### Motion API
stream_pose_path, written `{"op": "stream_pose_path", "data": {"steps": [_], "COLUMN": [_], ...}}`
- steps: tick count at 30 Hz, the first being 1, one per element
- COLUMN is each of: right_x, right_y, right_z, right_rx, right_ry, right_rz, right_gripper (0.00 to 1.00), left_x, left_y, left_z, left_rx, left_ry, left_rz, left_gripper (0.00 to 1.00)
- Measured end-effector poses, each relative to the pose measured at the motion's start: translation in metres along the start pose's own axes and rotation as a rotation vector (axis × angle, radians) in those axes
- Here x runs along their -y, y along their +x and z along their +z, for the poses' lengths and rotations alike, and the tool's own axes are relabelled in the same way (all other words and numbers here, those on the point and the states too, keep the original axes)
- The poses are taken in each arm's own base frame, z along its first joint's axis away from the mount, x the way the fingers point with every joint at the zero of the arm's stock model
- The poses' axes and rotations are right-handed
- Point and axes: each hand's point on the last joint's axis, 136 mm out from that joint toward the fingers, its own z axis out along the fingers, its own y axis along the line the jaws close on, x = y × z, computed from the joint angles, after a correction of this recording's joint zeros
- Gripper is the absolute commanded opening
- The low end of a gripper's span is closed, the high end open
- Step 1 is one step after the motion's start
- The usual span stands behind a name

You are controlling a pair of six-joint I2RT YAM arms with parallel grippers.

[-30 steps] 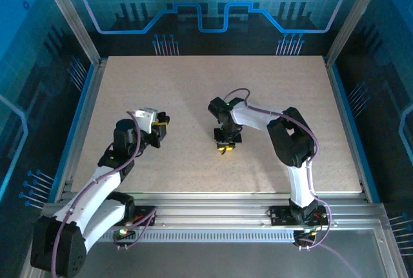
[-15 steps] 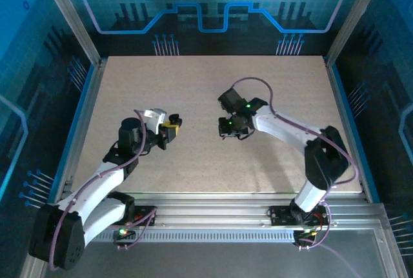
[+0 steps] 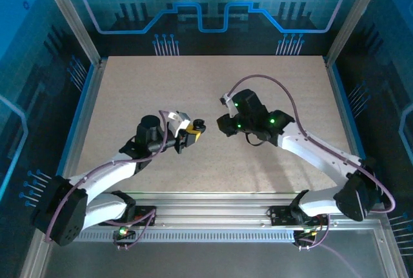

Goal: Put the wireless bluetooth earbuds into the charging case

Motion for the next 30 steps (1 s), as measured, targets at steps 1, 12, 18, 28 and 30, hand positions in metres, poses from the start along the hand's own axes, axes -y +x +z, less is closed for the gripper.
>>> {"op": "stream_pose_path", "data": {"steps": [1, 12, 18, 28, 30], "right_x": [-0.003, -0.032, -0.042, -0.045, -0.044], "right_y": [-0.003, -0.027, -0.027, -0.025, -0.024], "right_z": [-0.003, -0.011, -0.005, 0.003, 0.006], "right_rx": [0.019, 0.138, 0.145, 0.134, 0.129], "right_ry": [-0.010, -0.106, -0.129, -0.132, -0.131], "right_rz": [-0.016, -0.150, -0.181, -0.189, -0.189], "right_gripper": [0.19, 0.20, 0.20, 0.19, 0.19], "left_x": [0.002, 0.015, 0.015, 0.015, 0.015], "left_y": [-0.002, -0.019, -0.020, -0.023, -0.024], "left_z": [0.001, 0.006, 0.006, 0.005, 0.005], "left_rx": [0.006, 0.057, 0.061, 0.070, 0.076], "left_ry": [0.009, 0.057, 0.058, 0.058, 0.059], "left_rz": [0.009, 0.052, 0.054, 0.059, 0.063], "left_gripper": [0.04, 0.04, 0.04, 0.05, 0.05]}}
